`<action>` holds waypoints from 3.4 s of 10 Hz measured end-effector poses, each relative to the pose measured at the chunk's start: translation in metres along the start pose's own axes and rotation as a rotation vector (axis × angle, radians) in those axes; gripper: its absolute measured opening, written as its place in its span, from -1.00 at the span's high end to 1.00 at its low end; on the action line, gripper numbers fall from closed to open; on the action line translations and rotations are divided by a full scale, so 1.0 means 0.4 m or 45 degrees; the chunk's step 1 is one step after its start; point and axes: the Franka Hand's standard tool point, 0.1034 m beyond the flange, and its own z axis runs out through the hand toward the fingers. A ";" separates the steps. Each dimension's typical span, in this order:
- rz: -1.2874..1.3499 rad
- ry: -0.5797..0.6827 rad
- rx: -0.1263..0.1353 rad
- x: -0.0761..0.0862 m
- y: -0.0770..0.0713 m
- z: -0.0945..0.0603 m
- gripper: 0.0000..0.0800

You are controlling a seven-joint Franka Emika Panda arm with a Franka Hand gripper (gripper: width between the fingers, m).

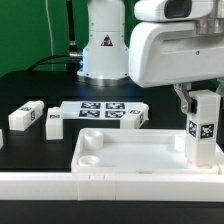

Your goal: Assemble desk

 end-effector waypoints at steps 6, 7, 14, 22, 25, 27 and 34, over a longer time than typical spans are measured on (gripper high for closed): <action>0.851 -0.009 0.040 -0.008 -0.005 0.004 0.28; 0.967 -0.012 0.041 -0.008 -0.006 0.005 0.27; 1.620 -0.028 0.046 -0.007 -0.019 0.008 0.27; 1.195 -0.020 0.046 -0.008 -0.022 0.011 -0.61; 0.876 -0.013 0.047 -0.006 -0.023 0.010 -0.62; 0.681 -0.010 0.047 -0.006 -0.025 0.010 -0.62; -0.003 0.006 0.032 -0.002 -0.017 0.006 -0.31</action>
Offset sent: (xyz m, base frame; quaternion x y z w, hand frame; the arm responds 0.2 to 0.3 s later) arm -0.0142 -0.0001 -0.0019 0.0178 -0.0041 0.3414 0.9397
